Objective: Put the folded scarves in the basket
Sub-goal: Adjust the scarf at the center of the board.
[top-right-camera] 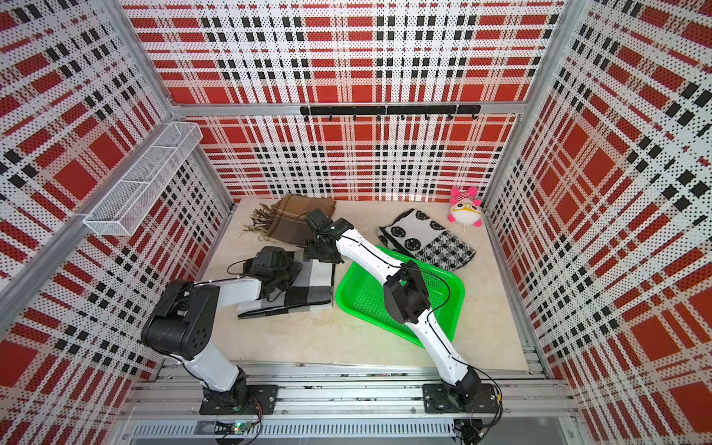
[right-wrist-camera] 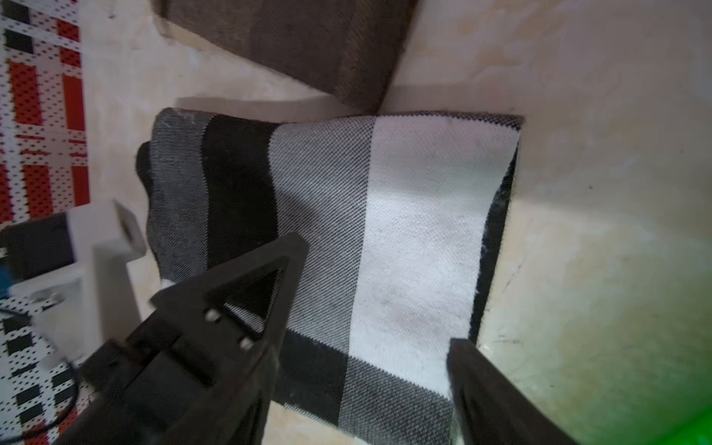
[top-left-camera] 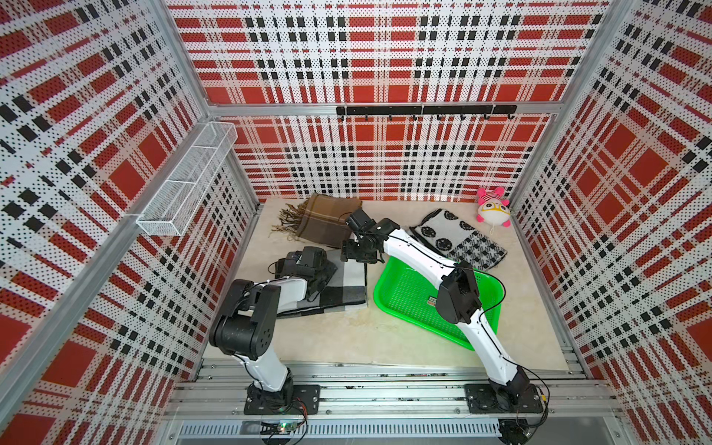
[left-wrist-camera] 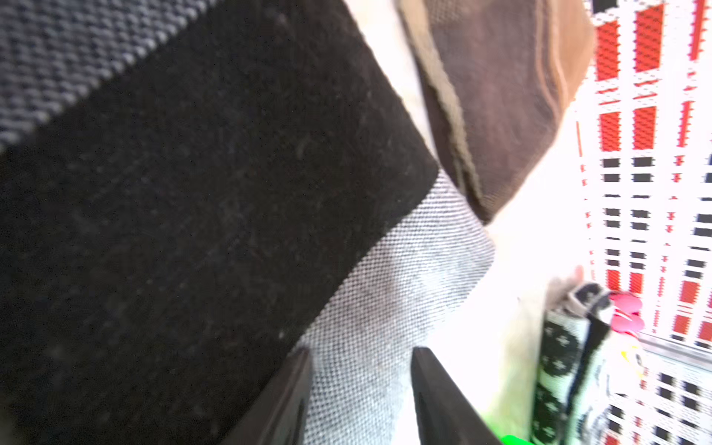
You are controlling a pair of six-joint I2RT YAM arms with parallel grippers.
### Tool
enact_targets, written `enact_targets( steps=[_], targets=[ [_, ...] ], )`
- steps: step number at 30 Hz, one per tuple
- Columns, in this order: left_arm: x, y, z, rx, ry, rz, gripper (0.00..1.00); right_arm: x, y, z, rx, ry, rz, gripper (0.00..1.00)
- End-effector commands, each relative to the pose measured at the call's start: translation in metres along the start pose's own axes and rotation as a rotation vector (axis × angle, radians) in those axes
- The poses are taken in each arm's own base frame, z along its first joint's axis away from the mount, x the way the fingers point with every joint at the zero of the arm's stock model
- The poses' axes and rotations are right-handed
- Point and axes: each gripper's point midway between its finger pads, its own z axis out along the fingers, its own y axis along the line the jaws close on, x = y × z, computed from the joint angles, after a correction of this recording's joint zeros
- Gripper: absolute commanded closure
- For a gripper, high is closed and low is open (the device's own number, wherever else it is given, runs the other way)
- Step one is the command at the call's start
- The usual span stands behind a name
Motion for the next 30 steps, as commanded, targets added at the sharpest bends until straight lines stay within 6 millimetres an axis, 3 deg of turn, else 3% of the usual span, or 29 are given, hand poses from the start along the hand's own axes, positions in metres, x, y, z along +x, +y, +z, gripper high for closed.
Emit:
enact_targets(
  steps=[1,4,6,10,14,20,24,30],
  targets=[
    [0.014,0.008,0.000,-0.028,0.038,-0.035,0.42,-0.010,-0.012,0.004,0.001,0.009,0.032,0.22],
    [-0.001,-0.004,-0.019,-0.033,-0.022,0.020,0.29,-0.012,-0.013,0.010,0.004,0.014,0.027,0.22],
    [-0.015,-0.008,-0.034,-0.066,-0.069,0.069,0.26,-0.008,-0.017,0.016,0.020,0.029,0.033,0.22],
    [-0.056,0.015,-0.056,-0.192,-0.151,0.148,0.25,-0.001,-0.028,0.025,0.059,0.047,0.039,0.23],
    [-0.069,0.023,-0.036,-0.225,-0.064,0.242,0.34,-0.005,-0.024,0.021,0.047,0.024,0.031,0.22],
    [-0.047,0.007,0.006,-0.225,0.021,0.299,0.39,-0.003,-0.026,0.022,0.055,0.032,0.030,0.22],
    [-0.042,0.034,0.018,-0.230,0.028,0.182,0.39,-0.001,-0.024,0.023,0.054,0.032,0.022,0.22],
    [-0.054,0.092,-0.003,-0.214,-0.015,-0.035,0.40,0.007,-0.020,0.026,0.066,0.040,-0.006,0.22]
  ],
)
